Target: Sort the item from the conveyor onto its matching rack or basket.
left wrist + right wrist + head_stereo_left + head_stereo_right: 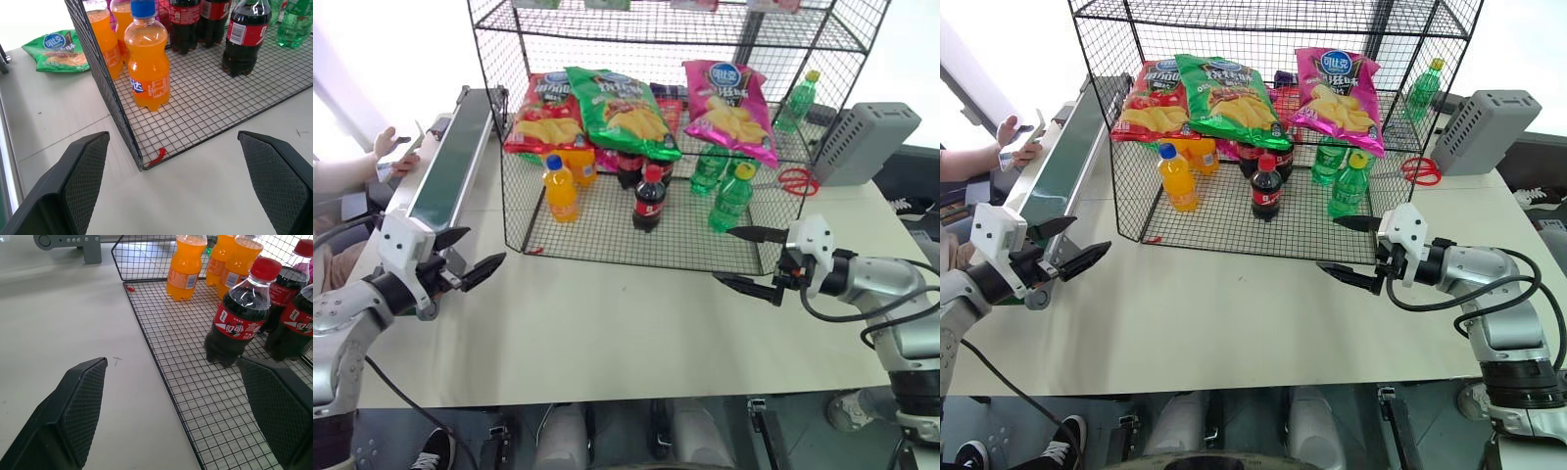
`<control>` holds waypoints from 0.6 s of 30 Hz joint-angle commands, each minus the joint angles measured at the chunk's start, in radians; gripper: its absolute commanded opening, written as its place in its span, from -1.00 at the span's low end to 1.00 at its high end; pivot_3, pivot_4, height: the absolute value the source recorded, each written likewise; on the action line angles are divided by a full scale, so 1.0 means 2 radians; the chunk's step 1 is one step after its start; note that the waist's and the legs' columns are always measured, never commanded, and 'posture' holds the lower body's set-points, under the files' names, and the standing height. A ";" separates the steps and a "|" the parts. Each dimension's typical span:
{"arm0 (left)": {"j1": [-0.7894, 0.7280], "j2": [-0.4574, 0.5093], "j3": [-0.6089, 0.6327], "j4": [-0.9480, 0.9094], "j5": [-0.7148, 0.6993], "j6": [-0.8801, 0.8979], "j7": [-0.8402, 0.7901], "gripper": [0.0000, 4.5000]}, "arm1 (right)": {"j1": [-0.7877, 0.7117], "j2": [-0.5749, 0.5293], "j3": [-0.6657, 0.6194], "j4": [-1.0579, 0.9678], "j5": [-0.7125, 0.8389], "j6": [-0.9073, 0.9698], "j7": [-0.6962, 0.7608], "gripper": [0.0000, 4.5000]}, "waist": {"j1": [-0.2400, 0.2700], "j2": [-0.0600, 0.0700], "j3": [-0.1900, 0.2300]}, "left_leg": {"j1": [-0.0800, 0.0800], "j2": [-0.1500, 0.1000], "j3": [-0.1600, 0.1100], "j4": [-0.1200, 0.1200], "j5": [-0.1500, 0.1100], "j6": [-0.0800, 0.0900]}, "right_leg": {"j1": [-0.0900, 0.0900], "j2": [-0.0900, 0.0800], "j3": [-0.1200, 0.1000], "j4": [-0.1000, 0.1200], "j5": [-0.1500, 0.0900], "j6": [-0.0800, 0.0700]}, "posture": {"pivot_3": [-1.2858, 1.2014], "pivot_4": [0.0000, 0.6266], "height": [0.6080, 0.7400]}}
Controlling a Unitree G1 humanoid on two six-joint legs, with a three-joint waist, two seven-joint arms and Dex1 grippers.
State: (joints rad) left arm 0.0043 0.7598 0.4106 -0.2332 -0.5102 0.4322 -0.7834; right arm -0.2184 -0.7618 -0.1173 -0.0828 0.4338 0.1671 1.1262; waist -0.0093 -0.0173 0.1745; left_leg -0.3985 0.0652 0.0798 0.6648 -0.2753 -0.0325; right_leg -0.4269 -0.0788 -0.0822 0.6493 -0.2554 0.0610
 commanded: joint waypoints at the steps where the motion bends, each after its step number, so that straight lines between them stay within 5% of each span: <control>1: 0.000 0.001 0.008 -0.003 0.002 -0.010 0.000 1.00 | -0.008 0.004 -0.002 -0.003 0.001 -0.010 0.001 0.96 | 0.000 0.000 0.000 | 0.000 0.000 0.000 0.000 0.000 0.000 | 0.000 0.000 0.000 0.000 0.000 0.000 | 0.03 -0.52 1.00; 18: -0.003 0.000 0.001 0.004 0.007 -0.016 -0.004 1.00 | -0.016 0.010 0.005 0.004 -0.008 -0.021 0.000 0.96 | 0.000 0.000 0.000 | 0.000 0.000 0.000 0.000 0.000 0.000 | 0.000 0.000 0.000 0.000 0.000 0.000 | 0.03 -0.52 1.00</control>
State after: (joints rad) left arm 0.0045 0.7558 0.4060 -0.2224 -0.5004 0.4230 -0.7867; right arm -0.2390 -0.7457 -0.0963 -0.0667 0.4139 0.1416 1.1256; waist -0.0095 -0.0173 0.1745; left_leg -0.3984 0.0652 0.0799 0.6648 -0.2753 -0.0326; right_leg -0.4269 -0.0788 -0.0822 0.6495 -0.2553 0.0611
